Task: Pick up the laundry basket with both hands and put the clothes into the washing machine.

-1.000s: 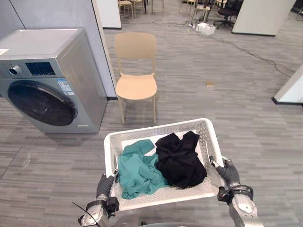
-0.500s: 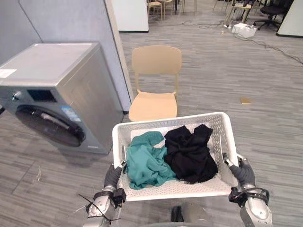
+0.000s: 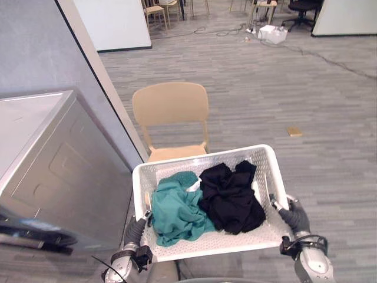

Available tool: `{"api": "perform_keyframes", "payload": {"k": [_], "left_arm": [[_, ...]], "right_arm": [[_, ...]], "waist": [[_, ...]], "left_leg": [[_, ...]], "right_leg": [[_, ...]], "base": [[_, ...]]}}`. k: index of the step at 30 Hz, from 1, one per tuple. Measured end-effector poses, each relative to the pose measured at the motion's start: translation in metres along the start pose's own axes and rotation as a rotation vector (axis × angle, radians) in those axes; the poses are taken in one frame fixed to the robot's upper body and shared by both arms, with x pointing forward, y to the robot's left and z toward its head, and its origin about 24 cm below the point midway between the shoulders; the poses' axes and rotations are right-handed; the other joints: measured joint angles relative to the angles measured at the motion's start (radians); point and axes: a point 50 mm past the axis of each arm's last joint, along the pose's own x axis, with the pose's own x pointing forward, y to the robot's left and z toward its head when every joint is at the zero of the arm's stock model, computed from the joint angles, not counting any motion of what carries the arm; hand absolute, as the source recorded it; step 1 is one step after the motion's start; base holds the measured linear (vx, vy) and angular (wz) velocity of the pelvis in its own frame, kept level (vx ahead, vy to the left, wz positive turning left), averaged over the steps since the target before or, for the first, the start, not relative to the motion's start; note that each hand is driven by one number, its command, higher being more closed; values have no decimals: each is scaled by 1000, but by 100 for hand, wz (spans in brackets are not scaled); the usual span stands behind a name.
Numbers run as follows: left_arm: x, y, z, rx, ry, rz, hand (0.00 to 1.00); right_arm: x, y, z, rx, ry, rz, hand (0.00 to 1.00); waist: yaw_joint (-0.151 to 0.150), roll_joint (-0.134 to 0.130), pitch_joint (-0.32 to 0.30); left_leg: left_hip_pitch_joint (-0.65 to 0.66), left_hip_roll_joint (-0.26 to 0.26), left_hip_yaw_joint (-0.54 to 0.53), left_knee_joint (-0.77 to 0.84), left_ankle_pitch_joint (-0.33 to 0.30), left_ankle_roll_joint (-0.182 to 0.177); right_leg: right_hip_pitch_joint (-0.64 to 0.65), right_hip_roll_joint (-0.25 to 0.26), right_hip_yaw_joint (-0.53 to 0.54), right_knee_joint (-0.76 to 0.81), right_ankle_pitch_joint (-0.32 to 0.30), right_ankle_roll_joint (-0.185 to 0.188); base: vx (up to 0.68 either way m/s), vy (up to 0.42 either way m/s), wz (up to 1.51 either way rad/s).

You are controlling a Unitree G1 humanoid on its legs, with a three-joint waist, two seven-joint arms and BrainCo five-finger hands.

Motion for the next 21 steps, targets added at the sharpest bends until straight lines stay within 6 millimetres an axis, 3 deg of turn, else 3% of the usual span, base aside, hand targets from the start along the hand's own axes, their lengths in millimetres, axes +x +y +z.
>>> {"api": "perform_keyframes", "payload": {"k": [1,2,4,5,6,7,8,9,11,12,13,16,21], "left_arm": [[0,0,1,-1,-3,2,100],[1,0,2,-1,-9,3,100],[3,2,5,7,-19,4,100],[4,2,8,11,-29,4,100],[7,5,15,19,-59,10,100],[9,6,19,17,-72,18,100],[12,8,25,17,-95,26,100],[13,8,28,15,-109,28,100],[12,8,45,13,-188,29,100],[11,8,54,17,-234,30,100],[9,11,62,22,-271,42,100],[8,5,56,-36,-269,59,100],[9,4,55,-27,-264,62,100]], "right_arm": [[2,1,1,1,-6,2,100],[6,2,2,1,-4,10,100],[10,5,1,11,-2,20,100],[11,7,2,17,-6,25,100],[15,11,5,34,-23,30,100],[19,14,8,36,-34,36,100],[25,19,13,39,-55,48,100],[27,21,16,38,-68,52,100],[34,27,29,56,-135,65,100],[35,30,38,68,-173,72,100],[34,35,41,84,-196,81,100],[35,31,51,49,-241,95,100],[33,29,48,48,-226,87,100]], "waist": [[1,-4,-2],[2,-5,-3],[3,-3,-4],[-1,0,-2],[-5,6,5],[-6,2,9],[-4,22,27],[-3,31,35],[-7,53,54],[-14,32,63],[-19,-23,71],[-20,18,79],[-18,34,93]], "left_leg": [[-2,-10,2,18,-16,4],[6,-21,1,54,-43,21],[68,-46,0,40,-71,42],[114,-44,-3,4,-83,55],[175,-50,-5,-36,-110,69],[194,-50,-4,-40,-112,73],[239,-40,-4,-56,-115,76],[259,-29,-3,-65,-116,78],[300,4,-2,-85,-149,56],[308,0,-1,-78,-187,20],[307,-37,-20,-61,-218,-5],[286,28,-55,-57,-227,-12],[182,59,-57,-72,-202,-40]], "right_leg": [[1,-9,7,4,29,2],[-4,-7,7,51,99,-2],[-83,-7,7,264,247,-48],[-149,-10,11,411,359,-64],[-255,-10,36,613,349,-102],[-295,-9,36,664,295,-103],[-362,-10,8,691,210,-111],[-389,-9,-15,670,179,-119],[-451,12,-68,452,135,-99],[-452,21,-87,260,177,-87],[-437,1,-84,137,222,-83],[-405,55,-130,51,234,-103],[-493,85,-155,11,264,-118]], "base": [[619,377,13],[477,315,14],[479,331,19],[364,200,25],[335,153,25],[273,114,12],[176,76,-2],[184,63,-4],[158,-28,15],[171,-146,40],[140,-164,34],[110,-139,21],[80,-96,-1]]}}
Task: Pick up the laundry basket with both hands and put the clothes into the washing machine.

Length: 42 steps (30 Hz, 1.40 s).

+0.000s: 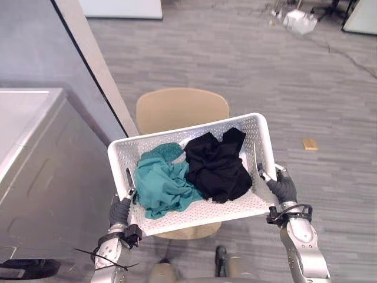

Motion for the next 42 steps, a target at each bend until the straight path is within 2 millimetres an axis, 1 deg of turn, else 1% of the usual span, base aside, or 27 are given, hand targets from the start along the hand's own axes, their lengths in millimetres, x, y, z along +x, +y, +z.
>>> {"api": "perform_keyframes", "payload": {"k": [4,6,7,9,10,11,12,13,15,17,18,19,21,25,27,30,33,34,37,42], "left_arm": [[-1,4,-9,10,39,21,100],[-1,6,-12,13,53,30,100],[-2,9,-12,14,56,43,100],[-2,14,-14,16,64,61,100],[3,17,-18,20,80,72,100],[4,17,-19,21,85,73,100],[10,19,-21,32,100,71,100],[20,20,-23,48,115,68,100],[30,19,-23,53,123,62,100],[48,14,-22,62,134,49,100],[58,10,-18,69,134,36,100],[63,8,-17,73,132,31,100],[80,-2,-5,97,105,3,100],[103,-13,13,136,70,-12,100],[118,-22,30,166,33,-39,100],[133,-33,46,177,11,-56,100],[139,-36,60,194,-27,-59,100],[141,-36,66,207,-44,-54,100],[142,-34,70,222,-58,-42,100],[143,-34,73,228,-68,-37,100]], "right_arm": [[-7,0,-8,7,43,-6,100],[-8,3,-12,7,69,5,100],[-6,6,-13,9,74,17,100],[-4,10,-16,13,87,33,100],[4,16,-22,13,109,50,100],[5,16,-23,12,115,51,100],[12,19,-27,6,136,59,100],[22,22,-31,-1,156,63,100],[30,24,-32,-5,166,57,100],[44,26,-31,-14,177,42,100],[50,26,-30,-16,174,31,100],[53,26,-29,-16,174,23,100],[63,26,-22,-9,151,-6,100],[78,27,-13,14,133,-36,100],[87,27,-5,35,115,-63,100],[95,25,2,54,97,-88,100],[102,27,10,69,77,-96,100],[106,30,17,72,56,-91,100],[109,33,21,68,44,-79,100],[111,35,24,67,37,-73,100]], "waist": [[8,13,26],[20,15,43],[21,15,56],[20,14,61],[21,18,90],[21,18,94],[22,21,110],[25,22,131],[28,22,148],[31,24,182],[30,26,197],[30,25,202],[27,25,228],[26,24,250],[30,23,265],[39,23,276],[48,22,294],[49,22,294],[52,22,294],[52,21,294]], "left_leg": [[-12,-2,11,-11,2,-2],[-12,1,30,-11,2,-2],[-23,1,32,-9,2,-2],[-37,0,32,-8,1,-1],[-46,1,33,-1,1,-1],[-48,1,33,1,1,-1],[-64,1,33,11,0,0],[-84,0,32,16,0,1],[-107,1,30,26,0,0],[-135,2,28,46,0,0],[-149,3,28,55,0,0],[-155,4,28,57,0,0],[-172,6,32,65,0,0],[-210,9,45,93,0,0],[-250,17,50,116,0,-1],[-289,25,45,138,0,-1],[-316,39,46,164,-1,-2],[-336,46,50,167,-1,-2],[-354,55,57,180,-1,-2],[-366,58,57,192,-1,-2]], "right_leg": [[-16,-4,2,-11,3,4],[-23,-3,18,-15,4,6],[-35,-4,22,-15,5,8],[-51,-4,23,-14,6,9],[-58,-5,24,-12,7,10],[-60,-5,24,-11,7,10],[-71,-5,22,-8,7,10],[-92,-5,21,-2,8,9],[-114,-6,21,11,8,8],[-138,-7,22,21,13,5],[-148,-5,23,21,18,3],[-155,-5,23,22,21,2],[-171,-4,28,21,32,4],[-200,-1,48,13,52,6],[-222,5,49,-6,76,7],[-243,10,48,-19,93,7],[-251,21,44,-32,107,2],[-263,28,44,-48,120,3],[-268,36,44,-67,136,-1],[-274,37,39,-70,140,0]], "base": [[65,15,-7],[36,19,-18],[10,5,-10],[-4,1,-3],[-17,-5,-3],[-34,-11,0],[-74,-17,3],[-76,-21,4],[-52,-23,2],[-62,-25,-2],[-56,-17,-2],[-51,-12,-4],[-44,-8,-8],[-63,4,-14],[-66,3,-8],[-81,3,1],[-67,-16,-3],[-57,-17,-5],[-44,-11,-8],[-7,-1,-1]]}}
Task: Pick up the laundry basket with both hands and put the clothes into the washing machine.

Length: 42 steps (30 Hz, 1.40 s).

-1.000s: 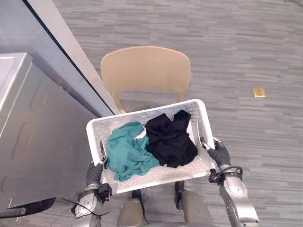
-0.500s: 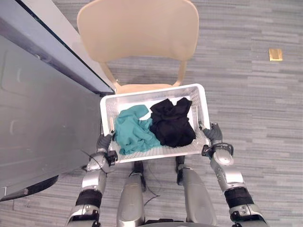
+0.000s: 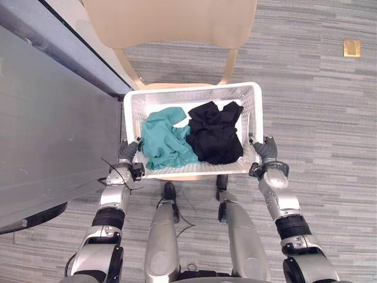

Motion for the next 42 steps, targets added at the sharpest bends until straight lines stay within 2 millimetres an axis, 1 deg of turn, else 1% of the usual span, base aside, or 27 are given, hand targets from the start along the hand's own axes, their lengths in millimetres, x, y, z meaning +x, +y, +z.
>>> {"api": "perform_keyframes", "payload": {"k": [4,6,7,9,17,18,20,21,22,24,26,27,31,33,36,37,38,40,41,42], "left_arm": [[0,2,1,-3,-3,6,100],[0,2,1,-4,-4,9,100],[0,3,1,-4,-4,10,100],[-1,4,3,0,-15,10,100],[-3,12,3,-9,-21,35,100],[-3,12,4,-10,-23,36,0],[-3,12,5,-13,-25,37,0],[-3,14,7,-22,-35,54,0],[-2,16,9,-29,-42,66,0],[0,24,21,-63,-87,115,0],[1,29,28,-78,-111,154,0],[2,34,31,-95,-123,185,0],[4,42,43,-92,-150,243,0],[5,49,49,-119,-167,285,0],[6,62,64,-159,-206,351,0],[6,69,69,-156,-220,372,0],[5,73,71,-149,-227,381,0],[0,96,86,-141,-277,453,0],[-1,102,90,-136,-290,469,0],[-5,114,96,-124,-312,500,0]], "right_arm": [[2,3,4,-29,-17,14,100],[2,5,5,-40,-31,19,100],[2,5,5,-41,-33,20,100],[3,6,6,-45,-39,25,100],[2,12,6,-52,-50,50,100],[2,13,6,-53,-51,51,100],[3,13,6,-58,-49,51,100],[5,15,7,-58,-46,55,0],[5,17,7,-57,-46,57,0],[5,21,6,-32,-36,73,0],[5,24,5,-14,-30,91,0],[4,27,5,0,-27,108,0],[4,32,8,14,-32,140,0],[6,37,13,3,-49,168,0],[9,41,27,-5,-90,187,0],[11,37,34,-21,-111,185,0],[12,34,36,-33,-119,189,0],[18,18,48,-64,-155,159,0],[19,13,51,-71,-166,146,0],[20,3,59,-88,-192,123,0]], "waist": [[4,-4,3],[20,-15,9],[22,-17,10],[22,-18,10],[25,-19,11],[27,-19,11],[27,-19,11],[27,-23,13],[27,-26,15],[27,-33,19],[28,-32,20],[29,-32,20],[34,-33,21],[39,-33,25],[47,-34,42],[47,-34,42],[47,-34,42],[47,-34,42],[48,-34,42],[48,-34,42]], "left_leg": [[-15,5,-5,7,0,0],[-16,12,-4,7,0,0],[-17,13,-5,7,0,0],[-26,16,-16,7,0,-1],[-30,18,-24,7,0,-1],[-30,18,-25,7,0,-1],[-30,19,-26,7,0,-1],[-30,19,-25,7,0,-1],[-31,20,-25,8,0,-1],[-34,25,-26,8,1,-1],[-35,26,-25,9,1,-1],[-36,28,-24,9,1,-1],[-46,34,-28,10,1,-1],[-46,35,-28,11,1,-2],[-48,38,-28,21,1,-2],[-51,38,-28,27,1,-2],[-50,38,-28,28,1,-2],[-47,38,-27,31,1,-2],[-47,38,-27,31,1,-2],[-45,38,-27,31,1,-2]], "right_leg": [[-6,1,-18,-2,2,0],[-7,6,-19,-3,2,0],[-7,7,-21,-4,2,0],[-6,8,-36,-8,2,0],[-5,9,-42,-15,3,-1],[-4,10,-43,-16,3,-1],[-3,10,-44,-16,3,-1],[-3,10,-44,-17,3,-1],[-3,10,-45,-17,3,-1],[-4,13,-47,-19,2,0],[-4,14,-49,-22,2,0],[-4,15,-52,-25,2,0],[-3,19,-64,-32,5,-4],[-2,20,-66,-32,5,-4],[3,20,-68,-32,6,-5],[5,20,-70,-32,6,-5],[7,20,-70,-32,6,-5],[12,19,-70,-32,6,-5],[13,19,-70,-32,7,-5],[14,19,-70,-32,7,-4]], "base": [[-6,-6,3],[0,0,0],[18,-19,4],[21,-21,10],[10,-1,1],[0,0,0],[0,0,0],[0,0,0],[0,0,0],[0,0,0],[0,0,0],[0,0,0],[30,-8,4],[17,-3,0],[32,5,4],[24,12,5],[24,10,4],[0,0,0],[0,0,0],[0,0,0]]}}
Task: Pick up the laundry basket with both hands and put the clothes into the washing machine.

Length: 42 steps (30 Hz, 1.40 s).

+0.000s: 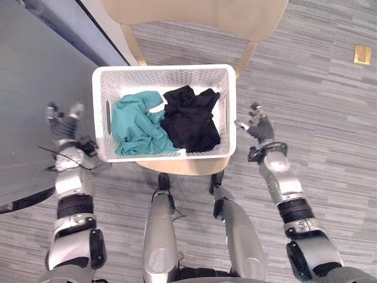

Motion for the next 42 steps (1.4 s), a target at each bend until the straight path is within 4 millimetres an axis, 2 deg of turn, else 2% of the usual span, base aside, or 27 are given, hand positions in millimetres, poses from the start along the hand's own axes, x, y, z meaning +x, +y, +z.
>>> {"api": "perform_keyframes", "payload": {"k": [2,5,8,10,15,18,19,20,22,23,24,26,28,30,32,34,36,38,39,40,42], "left_arm": [[2,9,9,27,-37,13,0],[-2,13,12,41,-62,5,0],[-9,20,11,61,-77,-1,0],[-13,23,11,69,-89,-4,0],[-27,37,-1,56,-71,27,0],[-45,53,-12,23,-60,76,0],[-59,56,-24,-18,-33,100,0],[-62,56,-26,-26,-30,102,0],[-89,64,-46,-91,30,153,0],[-98,67,-53,-95,53,166,0],[-115,72,-68,-105,116,194,0],[-141,80,-89,-118,210,235,0],[-163,86,-107,-125,303,265,0],[-187,89,-139,-112,462,274,0],[-204,89,-163,-99,587,271,0],[-245,93,-202,-93,829,305,0],[-284,101,-226,-68,1035,349,0],[-311,108,-238,-77,1161,413,0],[-318,111,-240,-81,1189,436,0],[-333,118,-243,-101,1246,491,0],[-341,121,-244,-110,1277,506,0]], "right_arm": [[1,-18,13,-39,-46,-34,0],[-2,-33,27,-97,-100,-70,0],[-12,-40,31,-128,-134,-91,0],[-18,-46,30,-136,-137,-106,0],[-40,-65,10,-182,-79,-168,0],[-60,-83,3,-216,-57,-239,0],[-73,-95,-7,-219,-20,-303,0],[-76,-96,-9,-216,-13,-313,0],[-104,-104,-34,-178,79,-383,0],[-112,-104,-41,-168,112,-398,0],[-128,-105,-57,-149,178,-423,0],[-152,-103,-75,-124,266,-450,0],[-170,-101,-89,-103,335,-471,0],[-192,-95,-111,-74,450,-489,0],[-205,-92,-129,-52,539,-492,0],[-224,-83,-157,-15,684,-482,0],[-245,-74,-181,17,823,-481,0],[-266,-67,-201,45,954,-485,0],[-273,-64,-206,59,996,-494,0],[-293,-59,-220,103,1108,-525,0],[-307,-56,-227,136,1185,-550,0]], "waist": [[-2,0,0],[-3,0,0],[-7,-4,-2],[-7,-4,-2],[-9,-4,-3],[-25,-5,-4],[-27,-5,-5],[-27,-4,-5],[-30,-6,-26],[-30,-7,-36],[-33,-7,-63],[-33,-6,-93],[-33,-5,-117],[-34,-3,-169],[-34,-3,-196],[-35,-3,-242],[-32,-6,-284],[-28,-4,-309],[-27,-3,-314],[-26,5,-336],[-26,13,-354]], "left_leg": [[4,0,0,0,0,0],[19,-3,1,-1,0,0],[41,-5,6,-7,0,0],[43,-5,12,-14,0,0],[74,-22,24,-30,2,1],[103,-34,20,-44,4,3],[127,-45,23,-60,6,6],[131,-46,23,-62,7,7],[160,-56,24,-78,8,8],[170,-57,27,-82,7,9],[190,-63,31,-96,7,9],[233,-71,40,-112,5,13],[276,-75,56,-122,-2,23],[329,-79,69,-149,-7,30],[369,-84,71,-167,-7,30],[429,-90,82,-190,-6,28],[475,-92,92,-215,-5,26],[520,-90,101,-236,-5,25],[531,-90,103,-243,-5,25],[564,-88,102,-252,-5,24],[579,-87,93,-257,-5,23]], "right_leg": [[4,0,1,0,3,2],[19,-1,3,-5,8,1],[38,-1,8,-12,12,3],[39,0,14,-24,22,4],[61,-3,22,-38,35,-1],[84,-10,22,-40,35,-1],[100,-17,27,-42,35,-1],[103,-18,27,-43,35,-1],[127,-23,29,-53,34,0],[135,-23,31,-53,33,2],[147,-25,33,-54,27,9],[179,-31,39,-55,19,15],[213,-37,43,-52,1,22],[253,-50,41,-47,-22,23],[281,-60,34,-35,-35,25],[317,-72,34,-9,-64,35],[338,-81,34,17,-90,36],[371,-81,33,25,-107,37],[382,-82,33,31,-112,39],[410,-84,25,48,-135,36],[428,-88,11,55,-142,35]], "base": [[0,0,0],[0,0,0],[-9,0,-2],[-32,2,-8],[-11,7,-5],[24,28,5],[0,0,0],[14,40,-1],[9,15,1],[46,25,1],[45,23,0],[53,44,-3],[26,54,-4],[16,46,5],[31,31,10],[51,34,6],[60,4,0],[56,-6,0],[59,-23,9],[39,-24,14],[39,-28,28]]}}
